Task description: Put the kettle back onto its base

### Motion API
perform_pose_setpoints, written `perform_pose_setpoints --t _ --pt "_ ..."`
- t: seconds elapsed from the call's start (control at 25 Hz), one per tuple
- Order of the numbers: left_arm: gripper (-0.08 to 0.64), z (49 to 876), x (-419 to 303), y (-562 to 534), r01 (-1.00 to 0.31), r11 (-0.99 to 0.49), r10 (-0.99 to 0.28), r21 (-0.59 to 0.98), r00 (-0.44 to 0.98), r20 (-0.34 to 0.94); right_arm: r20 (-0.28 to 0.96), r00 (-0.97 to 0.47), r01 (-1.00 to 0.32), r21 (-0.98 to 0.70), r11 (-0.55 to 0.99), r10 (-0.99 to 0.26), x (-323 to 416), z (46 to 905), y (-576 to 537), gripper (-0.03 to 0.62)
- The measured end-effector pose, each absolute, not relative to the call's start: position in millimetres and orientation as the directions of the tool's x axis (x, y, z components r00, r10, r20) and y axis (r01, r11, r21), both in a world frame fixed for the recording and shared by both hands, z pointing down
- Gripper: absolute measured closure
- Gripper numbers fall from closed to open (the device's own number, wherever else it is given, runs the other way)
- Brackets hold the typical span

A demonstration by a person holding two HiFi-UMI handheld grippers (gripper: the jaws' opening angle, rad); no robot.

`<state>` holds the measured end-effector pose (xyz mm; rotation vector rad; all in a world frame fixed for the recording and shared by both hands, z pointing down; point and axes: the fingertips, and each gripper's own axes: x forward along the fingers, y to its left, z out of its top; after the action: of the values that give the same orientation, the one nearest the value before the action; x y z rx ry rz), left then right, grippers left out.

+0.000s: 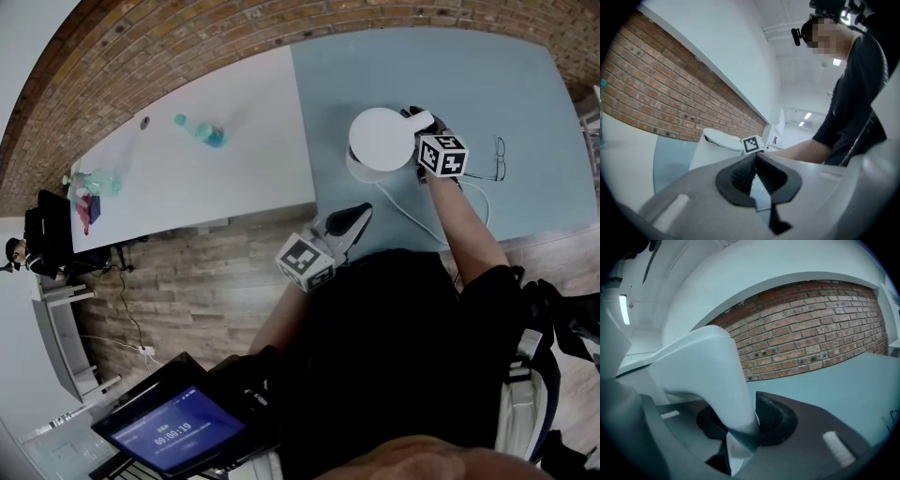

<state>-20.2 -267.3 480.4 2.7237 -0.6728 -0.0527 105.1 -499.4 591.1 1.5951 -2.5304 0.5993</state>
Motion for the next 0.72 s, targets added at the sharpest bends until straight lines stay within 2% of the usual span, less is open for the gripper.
perform_pose_setpoints --t 0.72 --pt "0.555 483 -24 -269 -0.463 -0.822 -0.474 0.331 0.879 0.052 0.348 -0.415 -0.906 -0.240 0.348 -0.841 98 603 -507 0.485"
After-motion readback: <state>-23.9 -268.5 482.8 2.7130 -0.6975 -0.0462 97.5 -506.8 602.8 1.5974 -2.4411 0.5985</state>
